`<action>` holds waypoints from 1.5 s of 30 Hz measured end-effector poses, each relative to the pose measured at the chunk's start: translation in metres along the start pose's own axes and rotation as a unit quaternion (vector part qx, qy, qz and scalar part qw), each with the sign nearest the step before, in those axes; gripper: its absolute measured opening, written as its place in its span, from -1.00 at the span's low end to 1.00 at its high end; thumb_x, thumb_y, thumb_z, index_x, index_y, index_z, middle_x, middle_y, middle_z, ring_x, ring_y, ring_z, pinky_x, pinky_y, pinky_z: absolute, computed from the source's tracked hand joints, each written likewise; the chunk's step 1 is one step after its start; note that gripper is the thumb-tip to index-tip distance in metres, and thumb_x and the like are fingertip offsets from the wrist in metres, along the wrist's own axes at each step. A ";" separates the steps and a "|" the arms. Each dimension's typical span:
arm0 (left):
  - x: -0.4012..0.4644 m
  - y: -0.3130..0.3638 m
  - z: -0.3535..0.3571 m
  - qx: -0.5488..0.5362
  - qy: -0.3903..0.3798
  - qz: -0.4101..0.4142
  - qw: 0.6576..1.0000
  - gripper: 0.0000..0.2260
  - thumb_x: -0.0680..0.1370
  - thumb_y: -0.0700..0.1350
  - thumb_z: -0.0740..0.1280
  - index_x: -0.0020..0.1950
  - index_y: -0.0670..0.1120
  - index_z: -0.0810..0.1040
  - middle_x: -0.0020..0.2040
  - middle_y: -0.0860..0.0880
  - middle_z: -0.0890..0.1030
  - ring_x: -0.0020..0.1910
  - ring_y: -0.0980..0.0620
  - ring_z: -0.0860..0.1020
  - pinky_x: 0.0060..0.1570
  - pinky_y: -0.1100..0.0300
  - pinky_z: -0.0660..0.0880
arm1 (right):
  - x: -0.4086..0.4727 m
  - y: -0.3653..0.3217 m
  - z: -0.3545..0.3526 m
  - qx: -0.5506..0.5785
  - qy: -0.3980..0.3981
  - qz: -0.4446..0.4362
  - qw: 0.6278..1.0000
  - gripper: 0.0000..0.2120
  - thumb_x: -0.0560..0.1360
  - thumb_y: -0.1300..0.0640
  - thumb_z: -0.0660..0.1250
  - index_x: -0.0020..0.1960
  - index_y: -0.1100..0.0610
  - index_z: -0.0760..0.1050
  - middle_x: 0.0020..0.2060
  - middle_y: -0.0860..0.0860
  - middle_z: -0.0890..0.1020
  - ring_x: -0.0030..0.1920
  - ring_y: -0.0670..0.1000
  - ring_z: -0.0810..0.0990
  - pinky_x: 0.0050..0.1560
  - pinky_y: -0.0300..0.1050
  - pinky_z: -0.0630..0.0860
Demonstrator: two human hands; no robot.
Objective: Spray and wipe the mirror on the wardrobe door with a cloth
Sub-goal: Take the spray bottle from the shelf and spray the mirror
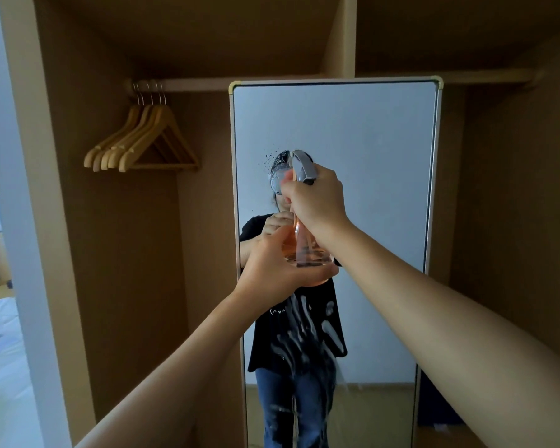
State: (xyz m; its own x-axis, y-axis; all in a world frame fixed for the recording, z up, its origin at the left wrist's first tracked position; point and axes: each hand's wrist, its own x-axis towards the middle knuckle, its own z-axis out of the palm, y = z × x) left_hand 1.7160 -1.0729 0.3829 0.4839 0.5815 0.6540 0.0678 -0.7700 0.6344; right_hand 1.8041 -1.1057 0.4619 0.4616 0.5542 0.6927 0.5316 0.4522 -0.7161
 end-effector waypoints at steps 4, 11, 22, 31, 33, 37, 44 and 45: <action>0.002 0.003 0.007 -0.008 -0.006 0.003 1.000 -0.58 0.27 0.07 0.62 0.02 0.02 0.55 -0.15 0.13 0.67 -0.14 0.18 0.63 -0.10 0.24 0.58 | 0.004 0.001 -0.006 -0.018 0.016 0.020 1.000 -0.87 0.43 0.36 0.24 -0.30 0.28 0.42 -0.47 0.04 0.41 -0.47 -0.05 0.34 -0.43 -0.26 0.29; 0.004 0.001 0.018 -0.010 -0.012 0.003 1.000 -0.63 0.26 0.03 0.62 -0.07 0.05 0.53 -0.25 0.23 0.61 -0.23 0.27 0.57 -0.25 0.42 0.43 | 0.007 0.008 -0.008 -0.062 0.043 0.029 0.997 -0.84 0.37 0.30 0.21 -0.13 0.36 0.50 -0.25 0.29 0.59 -0.33 0.06 0.41 -0.32 -0.09 0.35; 0.006 0.004 0.033 -0.028 -0.032 0.010 0.999 -0.65 0.27 0.00 0.62 -0.05 0.04 0.55 -0.22 0.24 0.64 -0.18 0.27 0.60 -0.14 0.40 0.51 | 0.009 0.020 -0.024 -0.043 0.070 0.041 0.996 -0.88 0.40 0.26 0.31 -0.13 0.32 0.53 -0.26 0.22 0.63 -0.28 0.19 0.52 -0.23 0.00 0.51; 0.012 0.015 0.053 -0.044 -0.059 0.017 0.997 -0.60 0.27 0.07 0.61 0.00 0.01 0.56 -0.14 0.11 0.68 -0.08 0.15 0.64 0.04 0.05 0.59 | 0.010 0.022 -0.049 -0.030 0.088 0.045 0.995 -0.92 0.37 0.26 0.28 -0.18 0.20 0.54 -0.21 0.15 0.68 -0.17 0.20 0.62 -0.17 0.09 0.59; 0.013 0.018 0.057 -0.043 -0.059 0.019 0.997 -0.60 0.27 0.05 0.61 0.00 0.01 0.56 -0.16 0.11 0.67 -0.10 0.17 0.63 0.00 0.14 0.59 | 0.010 0.022 -0.056 -0.030 0.097 0.043 0.994 -0.91 0.35 0.27 0.26 -0.20 0.20 0.54 -0.24 0.12 0.68 -0.24 0.16 0.61 -0.19 0.08 0.60; 0.012 0.024 0.066 -0.045 -0.062 0.024 0.997 -0.62 0.28 0.03 0.62 -0.03 -0.02 0.56 -0.21 0.14 0.65 -0.16 0.21 0.61 -0.18 0.38 0.49 | 0.008 0.022 -0.067 -0.057 0.109 0.042 0.992 -0.92 0.41 0.31 0.25 -0.21 0.25 0.52 -0.41 0.03 0.49 -0.35 0.04 0.45 -0.30 -0.03 0.50; 0.012 0.030 0.076 -0.056 -0.078 0.019 0.995 -0.60 0.28 0.03 0.61 0.00 -0.03 0.55 -0.15 0.11 0.67 -0.14 0.22 0.60 -0.21 0.44 0.47 | 0.007 0.023 -0.080 -0.076 0.098 0.042 0.991 -0.91 0.41 0.30 0.27 -0.14 0.27 0.55 -0.37 0.10 0.53 -0.34 0.04 0.45 -0.35 -0.15 0.38; 0.012 0.031 0.077 -0.057 -0.080 0.021 0.995 -0.61 0.29 0.02 0.61 -0.01 -0.03 0.55 -0.16 0.12 0.66 -0.16 0.23 0.60 -0.23 0.46 0.46 | 0.006 0.024 -0.083 -0.067 0.099 0.045 0.992 -0.91 0.42 0.30 0.28 -0.13 0.26 0.55 -0.36 0.09 0.53 -0.34 0.03 0.45 -0.37 -0.17 0.38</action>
State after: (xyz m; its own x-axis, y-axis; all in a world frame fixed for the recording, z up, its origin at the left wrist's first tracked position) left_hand 1.7913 -1.1097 0.3788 0.6169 0.4934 0.6132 -0.0497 -0.7531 0.6560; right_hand 1.8781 -1.1495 0.4563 0.6352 0.4338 0.6390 0.5647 0.3036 -0.7675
